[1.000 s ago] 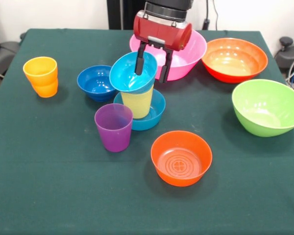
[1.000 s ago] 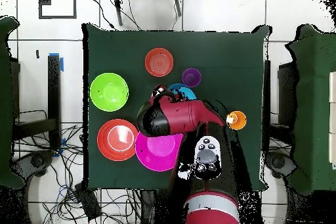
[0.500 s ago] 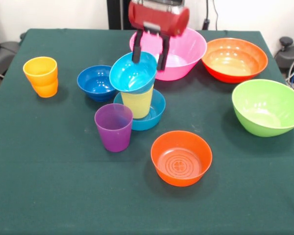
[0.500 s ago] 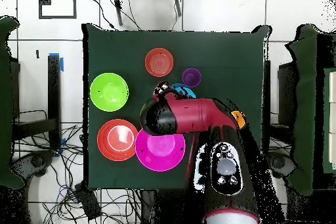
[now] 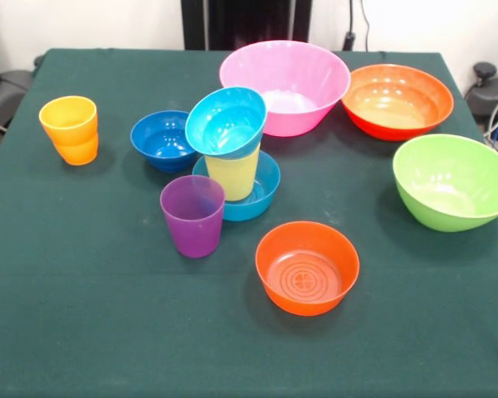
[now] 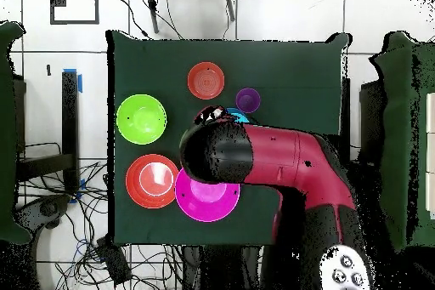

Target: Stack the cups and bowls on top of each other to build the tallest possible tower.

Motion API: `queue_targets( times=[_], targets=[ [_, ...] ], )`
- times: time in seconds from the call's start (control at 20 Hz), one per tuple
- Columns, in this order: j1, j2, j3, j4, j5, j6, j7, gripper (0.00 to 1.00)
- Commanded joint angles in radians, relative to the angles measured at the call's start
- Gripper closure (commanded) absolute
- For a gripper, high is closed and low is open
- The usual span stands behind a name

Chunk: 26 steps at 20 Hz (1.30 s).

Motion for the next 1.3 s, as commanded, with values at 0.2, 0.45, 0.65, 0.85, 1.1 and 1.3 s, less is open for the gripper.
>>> queue_targets(
  times=[0.2,0.45,0.65,0.85,1.1,1.3],
  targets=[
    [0.038,-0.100,0.177,-0.039,0.063,0.273,-0.237,0.00],
    [0.133,0.107,0.129,-0.113,-0.117,0.088,-0.076,0.00],
    [0.170,0.155,0.069,-0.173,-0.238,0.095,-0.064,0.00],
    [0.143,0.196,0.067,-0.157,-0.233,0.026,-0.087,0.00],
    [0.115,0.288,0.079,-0.162,-0.224,-0.034,-0.078,0.00],
    [0.138,0.361,0.049,-0.195,-0.279,-0.124,-0.034,0.00]
  ],
)
